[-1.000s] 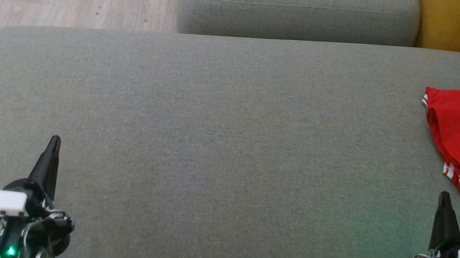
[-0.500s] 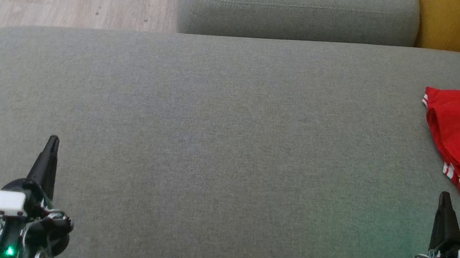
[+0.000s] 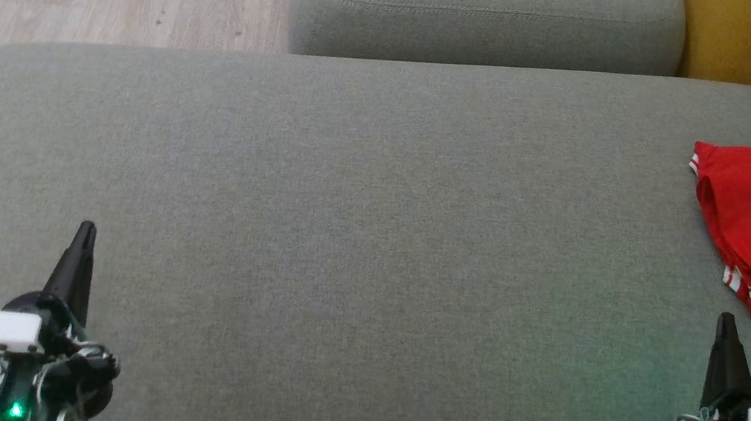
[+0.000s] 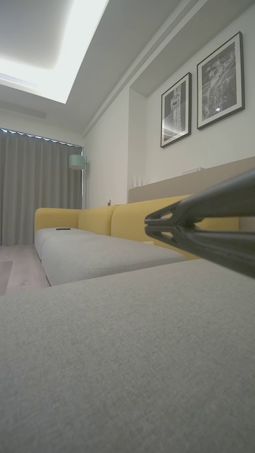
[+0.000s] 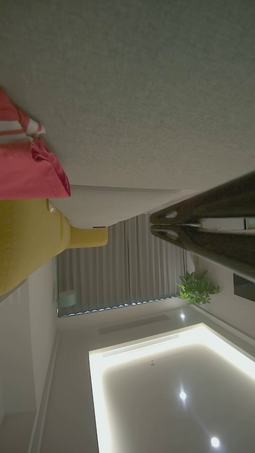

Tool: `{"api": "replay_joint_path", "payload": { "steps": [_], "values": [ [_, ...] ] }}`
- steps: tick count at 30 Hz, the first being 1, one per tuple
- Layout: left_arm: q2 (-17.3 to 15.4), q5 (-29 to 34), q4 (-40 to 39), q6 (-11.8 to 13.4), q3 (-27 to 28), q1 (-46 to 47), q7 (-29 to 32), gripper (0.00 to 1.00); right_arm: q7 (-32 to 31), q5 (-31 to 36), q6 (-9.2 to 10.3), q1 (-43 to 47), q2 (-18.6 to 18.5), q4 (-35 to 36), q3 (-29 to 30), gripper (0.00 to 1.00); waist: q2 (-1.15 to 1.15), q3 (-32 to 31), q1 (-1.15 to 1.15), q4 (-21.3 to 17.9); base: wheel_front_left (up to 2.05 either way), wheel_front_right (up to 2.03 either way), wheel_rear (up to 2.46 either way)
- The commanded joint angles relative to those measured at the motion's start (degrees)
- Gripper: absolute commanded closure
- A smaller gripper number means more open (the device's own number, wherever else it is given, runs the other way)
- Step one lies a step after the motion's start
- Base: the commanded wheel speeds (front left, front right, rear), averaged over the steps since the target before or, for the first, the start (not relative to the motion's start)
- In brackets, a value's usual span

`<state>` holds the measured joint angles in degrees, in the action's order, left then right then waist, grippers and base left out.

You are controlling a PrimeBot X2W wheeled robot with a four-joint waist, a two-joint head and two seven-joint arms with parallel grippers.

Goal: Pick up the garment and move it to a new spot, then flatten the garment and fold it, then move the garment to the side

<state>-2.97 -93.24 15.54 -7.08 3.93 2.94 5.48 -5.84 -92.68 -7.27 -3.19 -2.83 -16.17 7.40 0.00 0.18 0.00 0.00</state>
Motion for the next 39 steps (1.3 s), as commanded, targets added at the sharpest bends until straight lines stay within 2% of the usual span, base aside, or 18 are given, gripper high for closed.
{"api": "replay_joint_path", "payload": {
  "steps": [1,39],
  "values": [
    [-0.4,0.6,-1.5,-0.4,2.0,3.2,0.5,1.00,-0.5,0.3,-0.22,-3.0,-0.3,2.2,-1.1,1.00,0.00,0.0,0.00,0.0,0.00,0.00,0.00],
    [-0.2,0.8,-1.5,-0.4,2.3,3.2,0.7,1.00,-0.6,0.4,-0.22,-3.0,-0.2,2.1,-1.0,1.00,0.00,0.0,0.00,0.0,0.00,0.00,0.00]
  ]
}}
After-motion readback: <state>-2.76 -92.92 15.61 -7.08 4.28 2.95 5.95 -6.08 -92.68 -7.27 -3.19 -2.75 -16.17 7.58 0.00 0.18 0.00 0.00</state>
